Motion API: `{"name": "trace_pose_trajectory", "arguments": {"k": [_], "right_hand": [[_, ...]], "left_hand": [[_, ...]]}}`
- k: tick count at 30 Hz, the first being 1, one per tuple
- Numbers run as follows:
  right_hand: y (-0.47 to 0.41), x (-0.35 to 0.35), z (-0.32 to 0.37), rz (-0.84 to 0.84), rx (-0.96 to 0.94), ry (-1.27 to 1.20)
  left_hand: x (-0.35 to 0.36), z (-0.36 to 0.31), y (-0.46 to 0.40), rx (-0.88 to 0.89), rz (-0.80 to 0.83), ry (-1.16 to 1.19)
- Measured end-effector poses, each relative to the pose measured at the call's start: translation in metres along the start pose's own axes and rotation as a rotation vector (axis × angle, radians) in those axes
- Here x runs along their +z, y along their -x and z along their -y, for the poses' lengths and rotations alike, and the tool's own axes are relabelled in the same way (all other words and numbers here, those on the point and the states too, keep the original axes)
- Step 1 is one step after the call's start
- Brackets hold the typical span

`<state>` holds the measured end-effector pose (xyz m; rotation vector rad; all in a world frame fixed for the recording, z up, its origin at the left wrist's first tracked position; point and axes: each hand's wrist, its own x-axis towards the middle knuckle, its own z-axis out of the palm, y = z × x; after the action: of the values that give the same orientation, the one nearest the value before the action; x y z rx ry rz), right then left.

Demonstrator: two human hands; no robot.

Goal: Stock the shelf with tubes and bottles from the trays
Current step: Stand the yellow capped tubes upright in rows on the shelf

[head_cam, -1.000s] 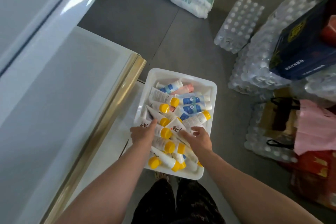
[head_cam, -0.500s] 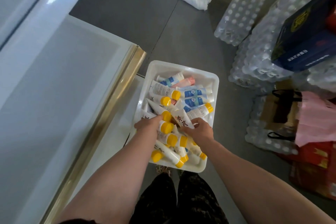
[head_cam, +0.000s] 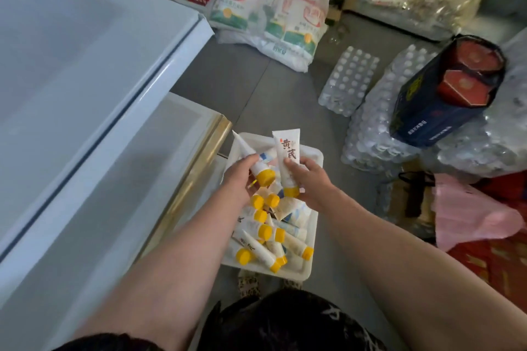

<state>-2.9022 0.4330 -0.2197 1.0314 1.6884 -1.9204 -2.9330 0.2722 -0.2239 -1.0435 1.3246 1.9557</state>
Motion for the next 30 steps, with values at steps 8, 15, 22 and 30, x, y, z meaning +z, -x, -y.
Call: {"name": "trace_pose_trajectory", "arguments": {"k": [8,15,22,30], "right_hand": [[0.033,0.017,0.065,0.096,-0.139,-0.075],[0.080,0.037,0.105,0.170,-0.237,-0.085],[0.138,0.045,0.112,0.320,-0.405,0.044],[0.215,0.079,0.097,0.544,-0.446,0.088]], "left_hand": [[0.008,-0.058,0.057,0.185,0.253,-0.017],[-0.005,-0.078,0.116,0.382,0.291,0.036],[-0.026,-0.073,0.194,0.604,0.197,0.040],[-0.082,-0.036,0.280,0.717,-0.045,0.093]]}}
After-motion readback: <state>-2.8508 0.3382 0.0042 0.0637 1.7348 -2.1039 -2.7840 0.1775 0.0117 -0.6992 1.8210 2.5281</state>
